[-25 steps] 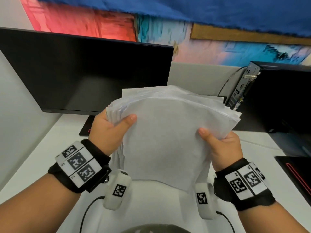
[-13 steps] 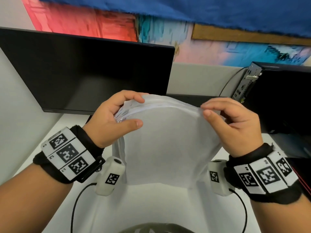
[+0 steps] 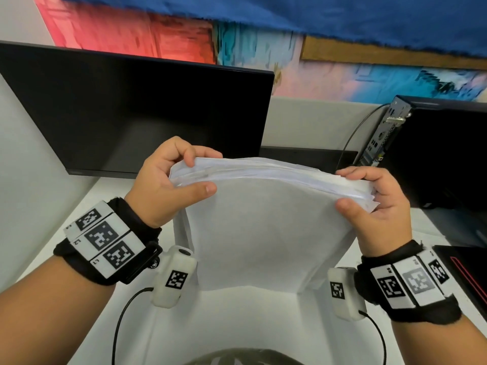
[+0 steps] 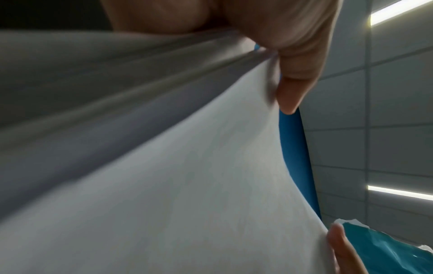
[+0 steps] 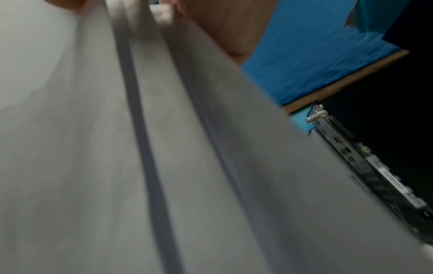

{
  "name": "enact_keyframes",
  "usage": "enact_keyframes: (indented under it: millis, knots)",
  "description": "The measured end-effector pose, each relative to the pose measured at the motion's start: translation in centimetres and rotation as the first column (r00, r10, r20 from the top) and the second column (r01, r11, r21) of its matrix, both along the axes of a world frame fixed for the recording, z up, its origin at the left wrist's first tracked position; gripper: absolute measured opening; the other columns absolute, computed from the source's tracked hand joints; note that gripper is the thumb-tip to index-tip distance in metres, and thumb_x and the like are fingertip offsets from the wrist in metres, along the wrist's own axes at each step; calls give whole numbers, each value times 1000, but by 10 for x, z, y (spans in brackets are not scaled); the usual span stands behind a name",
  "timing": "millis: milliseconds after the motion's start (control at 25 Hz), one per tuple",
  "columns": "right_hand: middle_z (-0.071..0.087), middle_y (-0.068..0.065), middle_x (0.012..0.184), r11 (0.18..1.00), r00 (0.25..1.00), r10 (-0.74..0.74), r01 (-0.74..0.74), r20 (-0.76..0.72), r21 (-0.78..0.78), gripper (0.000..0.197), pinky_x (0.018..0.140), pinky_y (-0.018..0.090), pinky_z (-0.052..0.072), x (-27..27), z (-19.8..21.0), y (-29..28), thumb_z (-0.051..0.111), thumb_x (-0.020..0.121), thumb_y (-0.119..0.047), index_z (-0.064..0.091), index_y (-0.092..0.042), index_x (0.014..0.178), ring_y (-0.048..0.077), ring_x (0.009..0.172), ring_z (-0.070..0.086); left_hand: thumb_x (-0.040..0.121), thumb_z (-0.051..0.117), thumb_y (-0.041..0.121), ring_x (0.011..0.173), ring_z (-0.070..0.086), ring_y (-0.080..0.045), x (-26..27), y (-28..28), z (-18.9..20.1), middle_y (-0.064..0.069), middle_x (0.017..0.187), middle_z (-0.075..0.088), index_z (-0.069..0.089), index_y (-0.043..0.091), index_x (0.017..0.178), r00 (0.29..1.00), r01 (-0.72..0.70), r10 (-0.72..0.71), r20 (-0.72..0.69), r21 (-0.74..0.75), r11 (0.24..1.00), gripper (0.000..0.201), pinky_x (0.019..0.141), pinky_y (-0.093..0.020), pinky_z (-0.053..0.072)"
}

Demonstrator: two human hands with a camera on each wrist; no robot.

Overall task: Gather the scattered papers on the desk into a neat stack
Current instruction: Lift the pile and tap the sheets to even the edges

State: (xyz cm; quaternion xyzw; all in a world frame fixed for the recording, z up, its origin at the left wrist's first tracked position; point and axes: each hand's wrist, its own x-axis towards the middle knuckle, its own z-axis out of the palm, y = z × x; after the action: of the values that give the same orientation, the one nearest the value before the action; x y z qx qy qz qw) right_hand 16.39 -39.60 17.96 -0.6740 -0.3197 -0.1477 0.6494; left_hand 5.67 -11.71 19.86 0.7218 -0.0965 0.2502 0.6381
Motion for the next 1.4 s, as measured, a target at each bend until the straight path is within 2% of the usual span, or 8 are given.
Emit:
enact_keyframes:
  millis: [160, 280, 440, 640, 800, 1120, 1280, 1400]
  knots:
    - [72, -7, 91, 985, 915, 117, -56, -385, 165, 68, 70, 26, 56, -6, -21, 9, 85, 49, -10, 55, -25, 108, 15, 90, 69, 55, 71, 26, 105, 64, -11, 1, -2, -21, 8, 109, 68, 54, 40, 109, 989, -77, 76, -125, 3, 997, 58, 84, -25, 54]
    - [76, 2, 87, 968, 825, 175, -45, -537, 246, 36, 69, 30, 57, -18, -20, 18, 77, 56, -14, 71, -16, 91, 27, 89, 71, 62, 63, 26, 96, 65, 1, -2, -13, -27, 23, 96, 71, 63, 39, 99, 975, -151, 159, -156, 62, 987, 39, 78, -13, 51]
    - [76, 2, 84, 914, 832, 334, -172, -443, 368, 25, 70, 30, 58, -24, -1, 16, 74, 60, -9, 75, -17, 84, 19, 80, 71, 61, 64, 24, 96, 66, -4, -13, -10, -16, 19, 97, 72, 68, 37, 97, 986, -163, 162, -49, -33, 986, 39, 80, -17, 50]
    - [72, -7, 91, 974, 956, 191, -156, -223, 166, 43, 77, 25, 53, -19, 3, 8, 84, 54, -17, 67, -34, 90, 11, 89, 66, 61, 67, 20, 111, 60, -9, -20, -8, -13, 15, 116, 65, 62, 44, 103, 999, 4, -2, -40, 48, 999, 49, 87, -22, 50]
    - [70, -16, 98, 998, 998, 60, -60, -4, 0, 24, 89, 19, 46, -21, 10, 9, 72, 70, -22, 71, -37, 88, 7, 100, 62, 62, 65, 20, 118, 56, -12, -16, -7, -11, 15, 118, 64, 65, 42, 86, 997, 60, -57, -50, 68, 996, 32, 93, -22, 47]
    - [69, -26, 85, 995, 997, -83, 83, 0, -49, 19, 83, 11, 45, -13, 9, 4, 64, 78, -7, 69, -24, 82, -3, 88, 63, 60, 65, 12, 98, 67, -16, -10, 1, -9, 4, 102, 73, 60, 33, 70, 996, 83, -87, -25, -112, 990, 24, 76, -24, 53]
    - [69, -23, 92, 993, 999, -30, 34, 34, -109, 11, 87, 15, 45, -16, 9, 4, 67, 76, -19, 68, -27, 84, 1, 93, 63, 58, 70, 13, 99, 67, -16, -11, -3, -11, 5, 105, 72, 60, 40, 85, 996, 77, -80, -26, -105, 991, 40, 77, -24, 54]
    - [68, -23, 92, 990, 1000, 2, -1, 9, -139, 21, 85, 14, 45, -17, 12, 5, 68, 74, -12, 67, -30, 85, 0, 93, 62, 58, 71, 20, 96, 67, -8, -13, -9, -14, 15, 102, 71, 61, 47, 93, 999, 3, -4, -34, -36, 999, 45, 76, -18, 53]
